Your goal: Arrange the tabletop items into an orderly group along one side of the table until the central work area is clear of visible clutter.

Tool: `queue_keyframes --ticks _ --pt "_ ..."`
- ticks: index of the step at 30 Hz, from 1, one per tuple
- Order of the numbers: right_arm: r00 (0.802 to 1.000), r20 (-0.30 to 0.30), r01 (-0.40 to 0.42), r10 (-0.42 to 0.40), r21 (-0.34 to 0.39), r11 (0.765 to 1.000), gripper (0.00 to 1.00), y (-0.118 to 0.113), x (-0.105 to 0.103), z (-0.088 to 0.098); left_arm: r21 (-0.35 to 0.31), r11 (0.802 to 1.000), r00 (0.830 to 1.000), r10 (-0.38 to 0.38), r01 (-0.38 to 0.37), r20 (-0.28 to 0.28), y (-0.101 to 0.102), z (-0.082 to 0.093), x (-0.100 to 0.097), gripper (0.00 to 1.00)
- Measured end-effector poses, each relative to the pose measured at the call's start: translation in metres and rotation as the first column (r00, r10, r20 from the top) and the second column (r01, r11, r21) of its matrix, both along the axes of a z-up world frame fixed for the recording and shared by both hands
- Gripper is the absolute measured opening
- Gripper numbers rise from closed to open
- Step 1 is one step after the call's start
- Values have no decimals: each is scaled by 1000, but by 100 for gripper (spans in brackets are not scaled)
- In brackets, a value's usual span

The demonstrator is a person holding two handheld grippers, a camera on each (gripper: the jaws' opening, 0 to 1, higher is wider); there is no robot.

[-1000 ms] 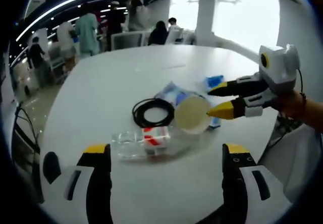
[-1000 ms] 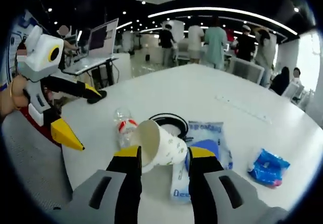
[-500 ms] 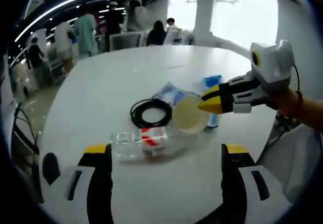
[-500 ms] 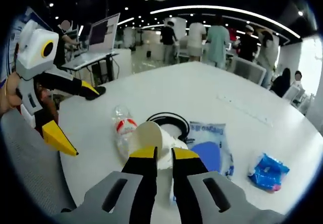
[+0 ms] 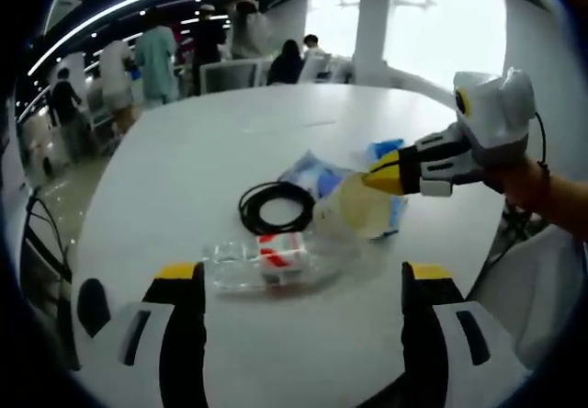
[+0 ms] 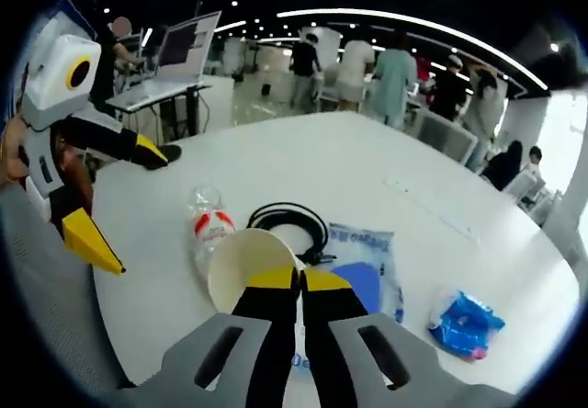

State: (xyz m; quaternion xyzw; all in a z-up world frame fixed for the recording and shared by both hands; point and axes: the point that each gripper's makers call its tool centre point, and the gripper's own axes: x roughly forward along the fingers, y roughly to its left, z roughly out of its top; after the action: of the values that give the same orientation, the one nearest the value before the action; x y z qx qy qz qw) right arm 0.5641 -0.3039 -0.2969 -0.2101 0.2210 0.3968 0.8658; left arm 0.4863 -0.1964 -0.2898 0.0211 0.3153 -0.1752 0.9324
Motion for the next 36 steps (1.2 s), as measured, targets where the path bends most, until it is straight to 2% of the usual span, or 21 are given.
queue_keyframes --ticks 5,9,12,17,26,28,32,33,36 --pt "1000 -3 25 -25 -28 999 1 -9 2 0 1 1000 1000 4 -4 4 1 0 1 85" --pt "999 -33 32 -32 -17 999 1 -15 0 2 -2 1000 1000 3 -3 4 0 1 2 84" --pt "999 -27 47 -47 -25 999 1 -21 0 5 -1 1000 1000 1 -1 5 -1 1 2 84" --pt "996 -65 56 -56 -7 998 1 -25 -5 8 4 1000 1000 10 -10 7 1 1 2 85" --pt "995 -77 60 -67 -88 994 1 -31 -15 7 3 1000 1000 -1 1 16 -1 4 1 85" --pt "992 -97 67 -76 -86 994 1 -32 -18 5 2 1000 1000 0 0 17 -1 4 1 85" --pt "978 -180 98 -106 -56 994 1 -32 -27 4 3 1000 1000 -1 1 19 -1 4 1 85" --pt "968 -221 112 -123 -61 992 1 -34 -31 0 3 1000 1000 -1 1 19 -1 4 1 85" --pt "952 -274 125 -136 -58 990 1 -36 -37 -4 3 1000 1000 -3 3 21 -1 5 1 85"
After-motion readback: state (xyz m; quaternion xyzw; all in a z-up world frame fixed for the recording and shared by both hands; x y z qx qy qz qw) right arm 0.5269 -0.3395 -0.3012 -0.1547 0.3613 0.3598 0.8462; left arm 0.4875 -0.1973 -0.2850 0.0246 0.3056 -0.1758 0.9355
